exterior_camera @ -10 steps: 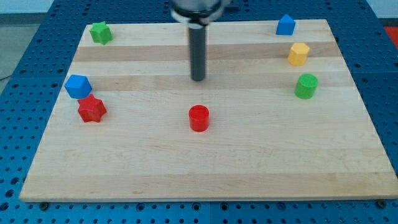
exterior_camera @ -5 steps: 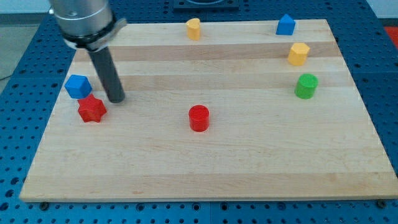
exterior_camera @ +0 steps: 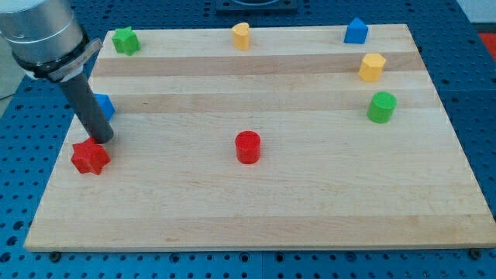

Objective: Move the red star to the bottom left

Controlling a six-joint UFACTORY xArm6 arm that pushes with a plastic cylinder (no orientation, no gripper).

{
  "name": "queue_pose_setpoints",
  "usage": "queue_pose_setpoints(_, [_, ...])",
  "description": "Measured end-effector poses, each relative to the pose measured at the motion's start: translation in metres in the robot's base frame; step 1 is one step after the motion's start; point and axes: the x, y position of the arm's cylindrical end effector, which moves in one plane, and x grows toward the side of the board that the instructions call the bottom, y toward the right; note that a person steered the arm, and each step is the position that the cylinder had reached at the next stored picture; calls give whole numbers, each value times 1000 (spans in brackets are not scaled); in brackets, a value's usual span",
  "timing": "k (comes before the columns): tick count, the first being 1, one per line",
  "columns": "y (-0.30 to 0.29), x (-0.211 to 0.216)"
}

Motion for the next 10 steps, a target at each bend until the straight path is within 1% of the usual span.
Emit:
queue_pose_setpoints(1, [-27,2])
queue_pose_setpoints(2, [-30,39])
queue_pose_setpoints(3, [-30,61])
queue_pose_setpoints(4, [-28,39])
queue_pose_setpoints(5, [-10,17])
queue_pose_setpoints(6, [8,24])
queue_pose_setpoints(7, [5,52])
queue_pose_setpoints(8, [-1,67])
queue_pose_setpoints(9, [-1,53])
queue_pose_setpoints(10, [16,24])
